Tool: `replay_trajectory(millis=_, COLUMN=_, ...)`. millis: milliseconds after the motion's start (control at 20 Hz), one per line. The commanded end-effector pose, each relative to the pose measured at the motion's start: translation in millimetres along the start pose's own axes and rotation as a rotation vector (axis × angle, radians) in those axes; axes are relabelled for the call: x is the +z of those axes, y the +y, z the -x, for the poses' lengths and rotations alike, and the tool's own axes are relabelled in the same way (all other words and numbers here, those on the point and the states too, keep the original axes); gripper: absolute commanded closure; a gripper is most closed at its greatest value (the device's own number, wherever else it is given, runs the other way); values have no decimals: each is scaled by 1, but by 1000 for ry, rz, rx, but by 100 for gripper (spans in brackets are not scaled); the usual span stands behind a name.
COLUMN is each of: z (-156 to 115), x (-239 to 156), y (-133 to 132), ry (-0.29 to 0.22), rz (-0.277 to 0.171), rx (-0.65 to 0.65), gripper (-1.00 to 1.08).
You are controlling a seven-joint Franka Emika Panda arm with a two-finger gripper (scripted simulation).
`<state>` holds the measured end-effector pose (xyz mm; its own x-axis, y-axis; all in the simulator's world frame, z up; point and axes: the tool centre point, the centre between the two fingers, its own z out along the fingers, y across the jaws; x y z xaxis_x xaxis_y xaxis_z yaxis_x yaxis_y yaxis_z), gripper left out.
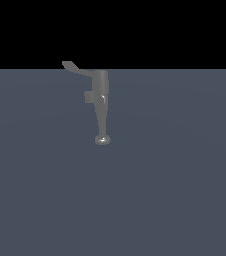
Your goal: Turn on the faucet by rotating a designated handle.
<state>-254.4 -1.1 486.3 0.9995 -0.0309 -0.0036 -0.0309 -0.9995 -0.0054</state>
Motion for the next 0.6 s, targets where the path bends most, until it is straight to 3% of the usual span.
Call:
replay_trajectory(millis=0, z=0, x=0, y=0, ry=0, rz=0, rx=0, gripper=108)
replay_trajectory(millis=550, z=-1, x=-17, y=-3, ry=38, rz=7, rx=-38, gripper=108)
